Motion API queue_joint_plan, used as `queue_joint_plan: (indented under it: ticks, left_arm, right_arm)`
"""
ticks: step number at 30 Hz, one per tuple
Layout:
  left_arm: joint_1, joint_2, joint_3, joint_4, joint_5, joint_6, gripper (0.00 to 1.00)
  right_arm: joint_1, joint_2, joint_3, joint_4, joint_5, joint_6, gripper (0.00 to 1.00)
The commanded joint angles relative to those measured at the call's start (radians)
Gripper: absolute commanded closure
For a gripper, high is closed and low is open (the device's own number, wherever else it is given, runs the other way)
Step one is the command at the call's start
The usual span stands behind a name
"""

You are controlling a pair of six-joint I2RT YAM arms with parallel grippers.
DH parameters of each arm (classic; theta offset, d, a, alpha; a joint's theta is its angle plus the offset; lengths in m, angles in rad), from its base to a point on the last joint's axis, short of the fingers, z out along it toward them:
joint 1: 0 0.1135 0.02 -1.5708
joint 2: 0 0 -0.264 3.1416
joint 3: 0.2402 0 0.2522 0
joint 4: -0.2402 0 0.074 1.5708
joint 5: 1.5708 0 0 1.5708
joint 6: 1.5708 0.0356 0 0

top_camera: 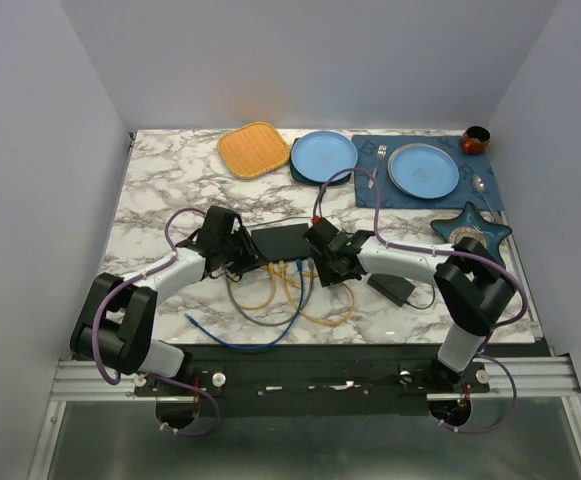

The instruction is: Pull the plug from the switch port

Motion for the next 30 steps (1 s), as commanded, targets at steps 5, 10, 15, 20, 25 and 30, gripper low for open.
queue_joint_plan:
  ticks: [5, 10, 15, 20, 25, 30]
  left_arm:
    - [-0.003, -0.004, -0.025, 0.031, 0.049, -0.010, 0.55]
    - [-0.003, 0.007, -0.002, 0.030, 0.043, -0.010, 0.55]
    - [-0.003, 0.021, 0.021, 0.028, 0.040, -0.015, 0.55]
    - [-0.003, 0.018, 0.034, 0.020, 0.032, -0.017, 0.55]
    - [-0.003, -0.007, 0.051, -0.019, 0.008, 0.009, 0.54]
    - [-0.003, -0.019, 0.081, -0.058, -0.049, 0.028, 0.52]
  right_arm:
    - [-0.001, -0.060, -0.141, -0.010, -0.114, 0.047, 0.91]
    - [0.033, -0.177, -0.159, -0.154, 0.016, 0.067, 0.99]
    - [0.038, -0.281, -0.132, -0.291, 0.136, 0.101, 0.99]
    - [0.039, -0.341, -0.164, -0.288, 0.092, 0.152, 0.99]
    - [0.059, -0.425, -0.222, -0.306, 0.040, 0.187, 0.62]
    - [0.067, -0.526, -0.178, -0.302, 0.061, 0.195, 0.38]
